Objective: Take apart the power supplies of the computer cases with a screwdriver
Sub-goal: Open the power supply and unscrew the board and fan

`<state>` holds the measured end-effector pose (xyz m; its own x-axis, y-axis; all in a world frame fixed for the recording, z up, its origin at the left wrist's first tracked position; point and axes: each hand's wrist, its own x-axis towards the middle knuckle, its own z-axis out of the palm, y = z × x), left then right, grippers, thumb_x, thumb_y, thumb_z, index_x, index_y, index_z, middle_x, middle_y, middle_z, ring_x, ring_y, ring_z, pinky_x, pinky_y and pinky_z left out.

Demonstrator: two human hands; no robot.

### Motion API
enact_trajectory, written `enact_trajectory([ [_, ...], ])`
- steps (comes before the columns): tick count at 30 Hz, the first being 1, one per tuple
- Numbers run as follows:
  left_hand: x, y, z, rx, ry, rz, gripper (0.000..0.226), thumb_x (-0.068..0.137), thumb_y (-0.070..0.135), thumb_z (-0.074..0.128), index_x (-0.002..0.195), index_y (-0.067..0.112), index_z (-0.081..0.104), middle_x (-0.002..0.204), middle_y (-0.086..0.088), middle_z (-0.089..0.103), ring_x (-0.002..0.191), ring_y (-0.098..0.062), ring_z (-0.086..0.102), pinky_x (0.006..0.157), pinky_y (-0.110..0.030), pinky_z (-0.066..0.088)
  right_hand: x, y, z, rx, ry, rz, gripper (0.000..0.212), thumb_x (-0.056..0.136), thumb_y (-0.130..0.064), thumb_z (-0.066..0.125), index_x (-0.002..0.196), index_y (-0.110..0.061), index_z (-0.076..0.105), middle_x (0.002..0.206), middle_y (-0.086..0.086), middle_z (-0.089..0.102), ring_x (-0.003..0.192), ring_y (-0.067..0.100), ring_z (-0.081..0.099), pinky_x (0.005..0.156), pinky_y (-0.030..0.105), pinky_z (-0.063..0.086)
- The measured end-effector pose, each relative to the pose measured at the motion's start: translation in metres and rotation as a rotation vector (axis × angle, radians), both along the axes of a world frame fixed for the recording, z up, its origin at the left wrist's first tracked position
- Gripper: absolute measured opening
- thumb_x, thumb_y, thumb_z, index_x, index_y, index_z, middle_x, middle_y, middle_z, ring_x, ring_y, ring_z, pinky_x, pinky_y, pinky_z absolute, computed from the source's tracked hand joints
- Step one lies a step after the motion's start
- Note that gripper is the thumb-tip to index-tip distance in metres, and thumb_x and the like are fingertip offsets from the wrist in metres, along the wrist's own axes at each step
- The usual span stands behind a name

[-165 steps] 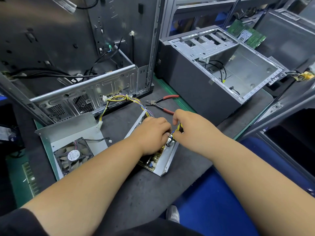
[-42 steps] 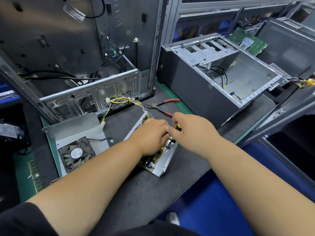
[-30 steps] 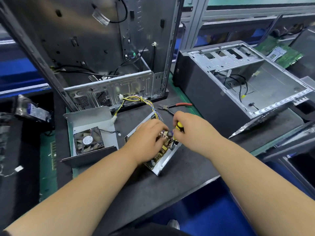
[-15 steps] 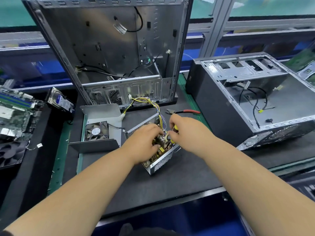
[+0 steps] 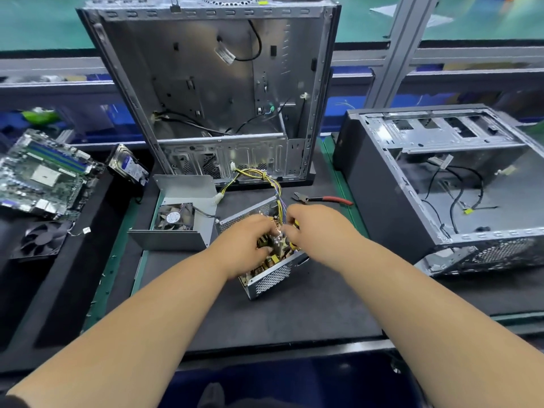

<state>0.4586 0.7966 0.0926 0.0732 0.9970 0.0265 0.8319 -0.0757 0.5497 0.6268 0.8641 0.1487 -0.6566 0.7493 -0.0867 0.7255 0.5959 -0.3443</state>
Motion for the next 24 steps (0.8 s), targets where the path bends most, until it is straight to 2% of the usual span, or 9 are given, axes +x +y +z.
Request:
enact_trajectory([
  [3,0.002,-0.001,0.000,0.020,0.005,0.008,0.035,0.081,0.005,0.074,0.114,0.009,0.064,0.120,-0.005,0.058,0.117,-0.022,0.052,0.103,-0.034,0.039,0.002,0.002,-0.001,-0.051,0.023,0.003,0.018,0.098,-0.031,0.055,0.098,-0.019,0.042,0.071,-0.005,0.048,0.070,0.025,0.050,0.049,0.033,0.026],
  [6,0.003,-0.001,-0.002,0.046,0.030,-0.007,0.035,0.080,0.012,0.078,0.112,0.008,0.064,0.116,-0.005,0.058,0.114,-0.023,0.052,0.101,-0.035,0.040,0.007,0.005,0.002,-0.084,0.027,0.000,0.014,0.094,-0.022,0.057,0.098,-0.019,0.044,0.076,-0.003,0.052,0.065,0.017,0.050,0.049,0.031,0.029],
  [9,0.002,0.002,-0.006,0.066,0.112,-0.034,0.043,0.077,0.027,0.080,0.113,0.011,0.060,0.118,-0.003,0.054,0.116,-0.023,0.046,0.103,-0.036,0.038,0.010,0.006,0.009,-0.088,0.056,0.061,0.013,0.085,-0.014,0.058,0.089,-0.024,0.051,0.095,0.001,0.057,0.090,0.022,0.054,0.068,0.033,0.042],
  [11,0.003,0.004,-0.010,0.102,0.164,-0.055,0.049,0.077,0.030,0.080,0.116,0.011,0.059,0.120,-0.005,0.052,0.117,-0.026,0.045,0.104,-0.039,0.037,0.010,0.005,0.011,-0.071,0.047,0.083,0.011,0.084,-0.015,0.059,0.089,-0.023,0.054,0.102,0.004,0.057,0.097,0.024,0.053,0.077,0.035,0.042],
  [13,0.005,0.004,-0.015,0.128,0.187,-0.075,0.051,0.077,0.032,0.077,0.120,0.012,0.058,0.122,-0.006,0.051,0.118,-0.028,0.045,0.104,-0.041,0.037,0.011,0.003,0.010,-0.020,0.021,0.068,0.010,0.086,-0.027,0.061,0.091,-0.023,0.053,0.096,0.001,0.059,0.090,0.024,0.054,0.068,0.033,0.036],
  [15,0.006,0.006,-0.020,0.149,0.203,-0.106,0.052,0.076,0.031,0.076,0.121,0.012,0.058,0.123,-0.007,0.051,0.119,-0.028,0.045,0.104,-0.042,0.037,0.012,0.002,0.006,0.098,-0.030,0.054,0.024,0.091,-0.047,0.057,0.090,-0.024,0.050,0.086,-0.004,0.060,0.082,0.022,0.054,0.060,0.033,0.031],
  [17,0.007,0.008,-0.024,0.158,0.253,-0.146,0.053,0.073,0.028,0.075,0.121,0.009,0.060,0.124,-0.009,0.053,0.117,-0.030,0.047,0.101,-0.043,0.038,0.012,0.003,0.002,0.165,-0.044,0.034,0.032,0.096,-0.055,0.049,0.089,-0.024,0.046,0.081,-0.004,0.060,0.079,0.023,0.054,0.055,0.033,0.029],
  [20,0.008,0.013,-0.027,0.187,0.356,-0.216,0.048,0.075,0.026,0.070,0.118,0.008,0.061,0.122,-0.009,0.058,0.113,-0.031,0.051,0.098,-0.042,0.039,0.011,0.006,-0.003,0.120,-0.003,0.011,0.023,0.099,-0.045,0.050,0.093,-0.023,0.046,0.081,-0.003,0.060,0.079,0.024,0.055,0.059,0.034,0.033],
  [24,0.011,0.020,-0.027,0.201,0.381,-0.272,0.044,0.075,0.022,0.059,0.116,0.006,0.062,0.120,-0.012,0.059,0.112,-0.035,0.054,0.096,-0.046,0.042,0.010,0.004,-0.004,0.069,0.091,-0.008,0.013,0.090,-0.029,0.060,0.090,-0.025,0.048,0.076,-0.009,0.051,0.077,0.018,0.050,0.059,0.032,0.032],
])
